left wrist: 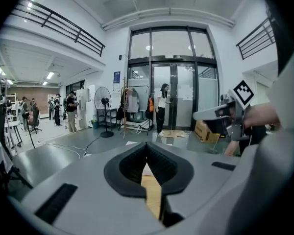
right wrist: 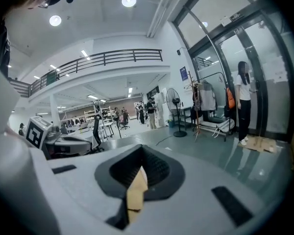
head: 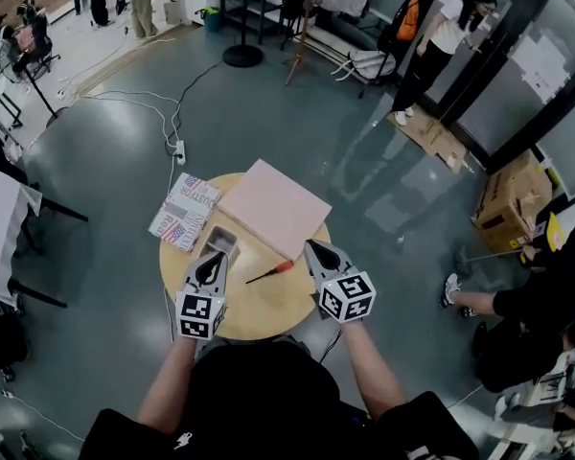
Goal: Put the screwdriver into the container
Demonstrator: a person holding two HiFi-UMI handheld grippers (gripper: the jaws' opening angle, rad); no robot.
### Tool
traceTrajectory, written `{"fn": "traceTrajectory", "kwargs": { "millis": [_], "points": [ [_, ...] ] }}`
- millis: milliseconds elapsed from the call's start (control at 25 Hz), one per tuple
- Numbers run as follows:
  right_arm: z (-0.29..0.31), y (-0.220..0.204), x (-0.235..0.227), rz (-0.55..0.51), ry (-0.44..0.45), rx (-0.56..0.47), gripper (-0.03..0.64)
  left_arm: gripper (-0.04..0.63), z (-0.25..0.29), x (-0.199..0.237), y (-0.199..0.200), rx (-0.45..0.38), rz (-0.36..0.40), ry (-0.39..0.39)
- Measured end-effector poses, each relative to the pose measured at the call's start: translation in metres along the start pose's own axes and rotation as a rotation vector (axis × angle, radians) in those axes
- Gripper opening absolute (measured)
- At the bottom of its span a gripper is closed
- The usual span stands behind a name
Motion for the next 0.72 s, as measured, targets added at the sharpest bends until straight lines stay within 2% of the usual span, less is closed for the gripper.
{"fn": "traceTrajectory", "kwargs": {
  "millis": [480, 720],
  "points": [
    [0.039, -0.066, -0.029, -0.010, 0.140, 0.126, 0.002, 0.005, 0.059, -0.036, -0.053, 0.186, 0.050, 0.018],
    [0.051, -0.090, -0.032, 0.005, 0.155, 0.181, 0.002, 0.048, 0.092, -0.050, -0.083, 0.306, 0.127, -0.067]
  ]
}}
Point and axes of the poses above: the fingertips, and each gripper's own axes: z forward along the fingers, x to its left, y out of its top, the point moved 5 cm from there along -z, backward along the fingers, and after that the axes turned 8 degrees about -z, right-handed, at the moved point
